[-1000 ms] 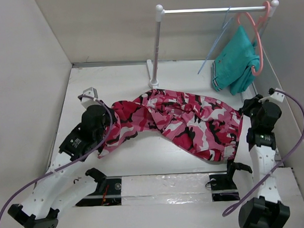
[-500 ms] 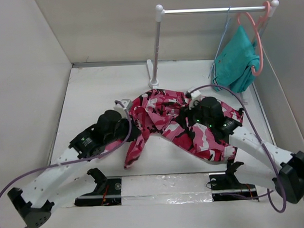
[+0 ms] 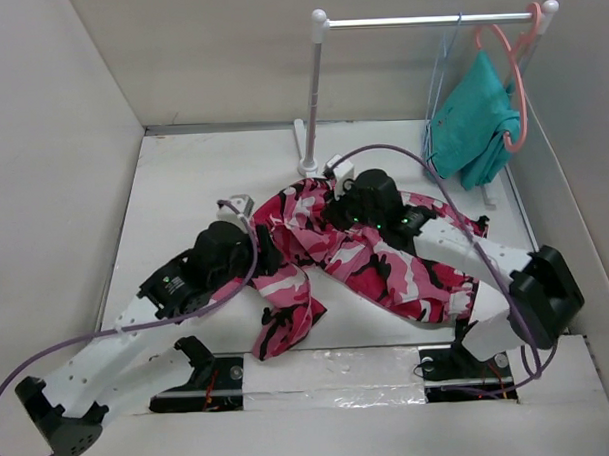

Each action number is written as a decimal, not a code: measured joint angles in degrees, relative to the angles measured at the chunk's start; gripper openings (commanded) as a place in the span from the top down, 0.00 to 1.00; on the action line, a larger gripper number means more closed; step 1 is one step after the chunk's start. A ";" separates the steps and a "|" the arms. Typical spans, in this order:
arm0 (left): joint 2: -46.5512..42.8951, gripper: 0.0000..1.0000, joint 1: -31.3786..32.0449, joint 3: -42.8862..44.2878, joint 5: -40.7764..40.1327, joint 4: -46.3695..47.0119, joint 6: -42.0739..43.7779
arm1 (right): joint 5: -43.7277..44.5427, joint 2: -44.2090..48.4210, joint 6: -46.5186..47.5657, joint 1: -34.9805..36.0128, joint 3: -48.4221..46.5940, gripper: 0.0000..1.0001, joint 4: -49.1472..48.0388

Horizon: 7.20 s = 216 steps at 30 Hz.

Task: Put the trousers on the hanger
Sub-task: Flatten out the trousers at the center of the board.

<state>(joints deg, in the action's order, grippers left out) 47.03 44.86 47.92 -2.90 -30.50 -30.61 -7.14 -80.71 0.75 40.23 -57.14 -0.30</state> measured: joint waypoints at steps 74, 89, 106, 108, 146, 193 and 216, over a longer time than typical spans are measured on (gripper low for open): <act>32.76 1.00 -29.92 -2.38 -9.07 6.14 1.68 | 24.85 31.89 -20.24 24.41 27.02 0.35 16.00; 13.66 1.00 -29.90 22.97 -14.23 -3.89 5.07 | 27.80 28.68 -18.08 22.51 24.96 0.35 13.68; 16.35 1.00 -32.87 25.16 -22.97 -4.96 7.76 | 31.15 31.98 -16.50 21.27 22.14 0.35 13.94; 15.37 0.98 -32.98 25.46 -24.24 -4.94 7.89 | 31.10 31.58 -16.02 20.94 22.14 0.35 13.44; 56.00 0.74 -29.90 29.66 -7.10 8.57 13.33 | 25.16 30.01 -15.74 20.52 25.20 0.88 11.15; 71.23 0.44 -53.99 69.48 -34.84 0.42 11.28 | 24.46 37.38 -18.86 20.52 28.09 0.39 14.12; 33.53 1.00 2.38 20.90 -13.53 15.26 3.37 | 30.01 40.28 -19.43 -11.87 27.74 1.00 15.89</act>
<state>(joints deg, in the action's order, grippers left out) 80.55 47.24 68.82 -16.43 -15.25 -27.24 22.87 -40.42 -18.68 28.36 -29.41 15.59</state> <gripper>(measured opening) 0.003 0.010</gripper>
